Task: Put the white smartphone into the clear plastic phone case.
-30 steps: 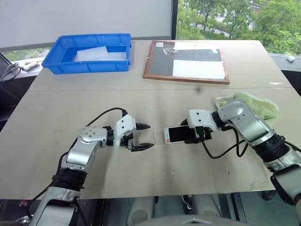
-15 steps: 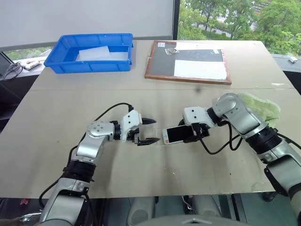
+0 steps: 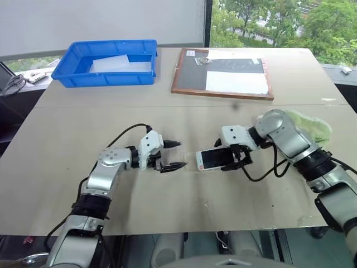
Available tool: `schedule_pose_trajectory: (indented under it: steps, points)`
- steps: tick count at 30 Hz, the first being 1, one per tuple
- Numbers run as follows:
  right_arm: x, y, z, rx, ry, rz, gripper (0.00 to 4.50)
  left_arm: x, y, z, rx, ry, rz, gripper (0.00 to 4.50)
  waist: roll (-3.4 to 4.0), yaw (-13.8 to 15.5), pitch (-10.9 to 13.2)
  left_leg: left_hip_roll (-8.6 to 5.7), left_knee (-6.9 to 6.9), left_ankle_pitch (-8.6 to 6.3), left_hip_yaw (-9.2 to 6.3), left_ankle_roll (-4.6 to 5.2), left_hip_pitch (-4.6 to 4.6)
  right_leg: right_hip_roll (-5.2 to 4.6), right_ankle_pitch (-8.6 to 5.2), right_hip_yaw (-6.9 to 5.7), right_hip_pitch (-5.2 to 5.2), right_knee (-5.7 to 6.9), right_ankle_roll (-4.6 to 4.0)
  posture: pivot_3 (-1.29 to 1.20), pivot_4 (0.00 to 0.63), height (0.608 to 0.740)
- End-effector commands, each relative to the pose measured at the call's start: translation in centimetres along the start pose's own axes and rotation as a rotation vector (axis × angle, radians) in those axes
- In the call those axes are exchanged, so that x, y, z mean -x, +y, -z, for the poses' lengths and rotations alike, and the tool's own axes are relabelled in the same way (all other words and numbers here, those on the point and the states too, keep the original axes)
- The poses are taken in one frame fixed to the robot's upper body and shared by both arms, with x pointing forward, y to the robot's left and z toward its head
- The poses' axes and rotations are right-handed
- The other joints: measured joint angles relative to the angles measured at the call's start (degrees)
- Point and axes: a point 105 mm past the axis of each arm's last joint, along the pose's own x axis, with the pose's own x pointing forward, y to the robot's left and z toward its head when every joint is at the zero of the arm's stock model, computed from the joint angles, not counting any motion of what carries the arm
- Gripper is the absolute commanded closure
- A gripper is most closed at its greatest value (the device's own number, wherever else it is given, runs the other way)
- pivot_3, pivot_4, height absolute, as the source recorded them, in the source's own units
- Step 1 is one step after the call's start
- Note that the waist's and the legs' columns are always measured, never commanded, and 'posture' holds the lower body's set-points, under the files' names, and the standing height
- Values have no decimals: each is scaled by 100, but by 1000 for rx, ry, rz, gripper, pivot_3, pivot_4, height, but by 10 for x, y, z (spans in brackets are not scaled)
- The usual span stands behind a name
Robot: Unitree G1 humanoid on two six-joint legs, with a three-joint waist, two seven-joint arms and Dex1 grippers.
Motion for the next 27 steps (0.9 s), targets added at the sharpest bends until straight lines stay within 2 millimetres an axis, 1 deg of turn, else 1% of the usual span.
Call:
schedule_pose_trajectory:
  steps: [1, 4, 6, 8, 9, 10, 11, 12, 13, 14, 15, 17, 19, 21, 25, 27]
  points:
    - [4, -4, -4, 3, -38, 52, 47, 8, 2, -16, -26, -47, -35, 483, 0, -9, 0, 0, -2, 0, 3, 0, 1, 0, 0, 3, -2, 1, 0, 0, 150, 740]
    - [15, -6, -18, -35, -168, 89, 47, 14, -3, -20, -5, -77, -50, 483, 0, -31, 1, 2, -3, 0, 1, 0, 1, 2, 0, 1, -2, 1, 0, 0, 150, 740]
    - [24, -4, -23, -80, -237, 106, 574, 20, -9, -23, 14, -94, -57, 483, 0, -76, 3, 3, -4, 0, 0, 0, -1, 1, 0, 2, -3, 0, 0, 0, 150, 740]
    - [29, -2, -26, -92, -268, 116, 1300, 23, -13, -24, 27, -98, -60, 483, 1, -112, 3, 5, -8, 0, -21, 0, -2, -2, 1, 10, -6, 0, 0, 0, 150, 740]
    - [31, -2, -28, -94, -290, 127, 1849, 25, -15, -23, 37, -97, -64, 483, 1, -119, 3, 4, -8, 0, -24, 0, -2, -2, 1, 9, -7, 0, 0, 0, 150, 740]
    - [33, -2, -32, -98, -311, 134, 2220, 27, -18, -23, 44, -94, -68, 483, 1, -131, 3, 4, -8, 0, -25, 0, -1, -1, 1, 8, -7, 0, 0, 0, 150, 740]
    - [33, -2, -36, -95, -331, 141, 2747, 28, -19, -22, 53, -92, -73, 483, 1, -138, 3, 6, -10, 0, -25, 0, 1, -1, 0, 8, -7, 0, 0, 0, 150, 740]
    - [31, -3, -40, -91, -345, 152, 3145, 29, -20, -22, 62, -91, -80, 483, 1, -149, 4, 6, -13, 0, -24, 0, 4, 0, 0, 9, -7, 1, -1, 0, 150, 740]
    - [29, -3, -43, -86, -351, 157, 3699, 29, -21, -23, 66, -91, -83, 483, 1, -148, 4, 7, -16, 0, -24, 0, 6, 1, 0, 10, -8, 1, -1, 0, 150, 740]
    - [26, -3, -45, -80, -353, 159, 4155, 28, -22, -24, 68, -90, -84, 483, 2, -146, 4, 7, -16, 0, -25, 0, 6, 2, 0, 9, -8, 2, -1, 0, 150, 740]
    - [25, -3, -46, -77, -352, 159, 4454, 28, -23, -24, 68, -89, -84, 483, 2, -142, 4, 7, -16, 0, -26, 0, 6, 4, 0, 8, -9, 2, -1, 0, 150, 740]
    - [19, -3, -48, -53, -341, 154, 4454, 27, -25, -27, 67, -86, -81, 483, 2, -137, 4, 7, -16, 0, -25, -1, 5, 4, 0, 8, -10, 3, -1, 0, 150, 740]
    - [13, 3, -50, -22, -326, 122, 4454, 26, -26, -29, 67, -84, -80, 483, 2, -123, 4, 5, -15, 0, -25, 0, 3, 2, 0, 9, -10, 1, -1, 0, 150, 740]
    - [10, 1, -52, -7, -327, 140, 4454, 26, -27, -30, 72, -80, -82, 483, 2, -127, 4, 4, -15, 0, -25, 0, 1, 1, 0, 9, -10, -1, 0, 0, 150, 740]
    - [7, -31, -45, -24, -271, 328, 4454, 25, -32, -26, 92, -69, -79, 483, 2, -151, 4, 5, -17, 0, -21, -1, 4, 3, 0, 13, -13, 2, -1, 0, 150, 740]
    - [5, -43, -43, -23, -251, 387, 4454, 23, -34, -23, 101, -65, -80, 483, 2, -148, 4, 5, -17, 0, -17, -1, 5, 4, 0, 13, -13, 3, -1, 0, 150, 740]
